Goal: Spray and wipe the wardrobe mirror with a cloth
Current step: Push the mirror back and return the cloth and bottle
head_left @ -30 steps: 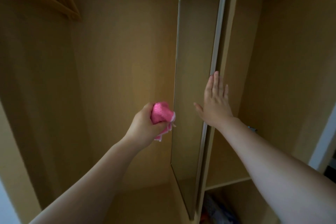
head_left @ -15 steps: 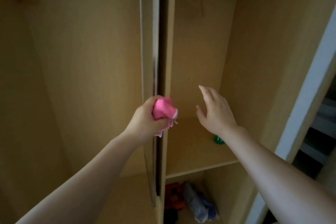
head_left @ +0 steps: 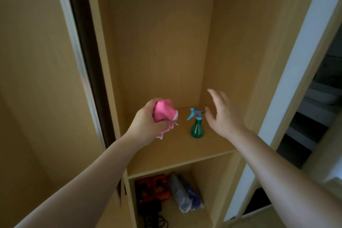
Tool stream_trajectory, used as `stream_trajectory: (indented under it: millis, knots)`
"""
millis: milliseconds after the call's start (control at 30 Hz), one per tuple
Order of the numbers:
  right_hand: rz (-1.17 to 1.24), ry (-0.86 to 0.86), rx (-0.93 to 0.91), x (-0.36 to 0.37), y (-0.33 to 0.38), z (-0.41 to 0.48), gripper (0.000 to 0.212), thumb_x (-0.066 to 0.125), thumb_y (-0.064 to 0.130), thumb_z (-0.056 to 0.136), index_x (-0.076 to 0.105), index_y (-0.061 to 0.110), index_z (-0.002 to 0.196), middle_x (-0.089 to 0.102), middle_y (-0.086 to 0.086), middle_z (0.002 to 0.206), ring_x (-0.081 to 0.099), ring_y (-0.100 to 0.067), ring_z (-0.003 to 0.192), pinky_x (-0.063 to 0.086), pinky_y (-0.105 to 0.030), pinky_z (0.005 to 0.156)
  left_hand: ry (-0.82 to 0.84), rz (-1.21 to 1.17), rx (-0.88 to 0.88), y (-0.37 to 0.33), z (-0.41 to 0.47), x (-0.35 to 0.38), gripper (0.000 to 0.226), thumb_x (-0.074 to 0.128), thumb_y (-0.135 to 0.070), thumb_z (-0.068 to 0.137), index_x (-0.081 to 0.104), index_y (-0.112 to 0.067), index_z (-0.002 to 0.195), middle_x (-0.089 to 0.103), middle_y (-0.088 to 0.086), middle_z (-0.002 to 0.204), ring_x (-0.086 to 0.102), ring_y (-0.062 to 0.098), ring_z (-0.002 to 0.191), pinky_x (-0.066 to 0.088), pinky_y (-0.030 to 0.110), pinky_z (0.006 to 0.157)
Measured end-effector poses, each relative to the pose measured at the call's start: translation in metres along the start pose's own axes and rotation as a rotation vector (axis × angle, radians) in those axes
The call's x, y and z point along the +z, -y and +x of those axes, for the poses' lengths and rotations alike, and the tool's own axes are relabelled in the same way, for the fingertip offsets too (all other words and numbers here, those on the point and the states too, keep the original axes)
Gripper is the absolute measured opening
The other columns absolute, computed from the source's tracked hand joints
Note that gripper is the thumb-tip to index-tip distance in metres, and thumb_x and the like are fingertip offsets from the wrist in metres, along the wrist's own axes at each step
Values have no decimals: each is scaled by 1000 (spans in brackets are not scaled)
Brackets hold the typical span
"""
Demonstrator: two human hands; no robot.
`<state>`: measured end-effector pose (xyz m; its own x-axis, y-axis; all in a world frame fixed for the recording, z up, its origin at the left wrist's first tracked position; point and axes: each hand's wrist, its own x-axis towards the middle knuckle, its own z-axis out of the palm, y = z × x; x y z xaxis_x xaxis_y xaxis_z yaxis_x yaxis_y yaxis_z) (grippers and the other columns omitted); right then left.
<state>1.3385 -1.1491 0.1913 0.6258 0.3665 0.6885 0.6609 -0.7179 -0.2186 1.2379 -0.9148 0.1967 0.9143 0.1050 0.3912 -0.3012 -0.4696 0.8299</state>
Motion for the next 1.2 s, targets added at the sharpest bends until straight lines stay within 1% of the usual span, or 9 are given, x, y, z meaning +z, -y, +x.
stream_trajectory:
  millis: [200, 333, 400, 500, 633, 767, 933, 1067, 1200]
  knots:
    - [14, 147, 149, 39, -43, 9, 60, 54, 26, 95, 30, 19, 149, 44, -4, 141, 54, -14, 95, 44, -28, 74, 48, -9, -68, 48, 42, 24, 54, 75, -11, 76, 51, -23, 123, 69, -4, 90, 69, 5, 75, 55, 20, 53]
    - [-61, 327, 272, 63, -70, 19, 65, 51, 35, 96, 19, 28, 152, 35, 0, 153, 61, -21, 102, 38, -18, 67, 84, -25, -130, 83, 69, 42, 53, 74, -9, 77, 50, -24, 121, 71, 0, 86, 70, 16, 70, 59, 31, 54]
    - [-52, 404, 330, 77, -85, 24, 69, 51, 36, 95, 14, 30, 153, 40, 0, 150, 61, -12, 82, 37, -14, 60, 100, -37, -167, 98, 81, 52, 55, 75, -10, 77, 49, -25, 124, 70, 0, 90, 69, 17, 71, 57, 28, 53]
    - [-49, 498, 380, 103, -106, 33, 73, 52, 35, 95, 11, 30, 155, 60, 4, 119, 28, 5, 55, 24, -11, 39, 103, -47, -225, 115, 96, 65, 56, 76, -11, 76, 49, -25, 123, 66, 0, 99, 68, 17, 76, 54, 23, 54]
    - [-47, 607, 380, 137, -131, 55, 75, 53, 30, 95, 7, 29, 155, 36, -5, 153, 62, -15, 88, 45, -24, 59, 58, -17, -257, 127, 112, 74, 62, 76, -10, 75, 47, -20, 129, 65, 4, 102, 67, 21, 80, 54, 27, 55]
    - [38, 669, 357, 172, -159, 71, 72, 53, 23, 95, 13, 21, 155, 56, -7, 136, 63, -25, 101, 54, -37, 79, -45, 27, -292, 133, 118, 82, 62, 78, -9, 73, 49, -21, 126, 65, 5, 104, 67, 20, 79, 58, 35, 59]
    - [88, 743, 330, 204, -191, 88, 64, 52, 26, 98, 22, 14, 153, 47, -10, 146, 51, -30, 126, 46, -35, 95, -147, 100, -371, 133, 115, 95, 72, 81, -12, 70, 45, -20, 132, 63, 1, 107, 66, 15, 87, 59, 34, 68]
    - [180, 759, 291, 219, -204, 92, 28, 57, 20, 94, 59, 10, 120, 63, -8, 102, 60, -27, 91, 42, -30, 69, -181, 127, -433, 132, 104, 105, 70, 80, -11, 69, 47, -19, 130, 65, -1, 102, 67, 11, 80, 58, 24, 60]
    - [281, 761, 290, 217, -207, 92, 11, 63, 17, 91, 63, 7, 96, 60, -9, 80, 55, -22, 71, 35, -31, 60, -200, 171, -480, 127, 97, 110, 67, 79, -11, 69, 49, -19, 129, 64, -7, 96, 66, 6, 77, 56, 19, 57]
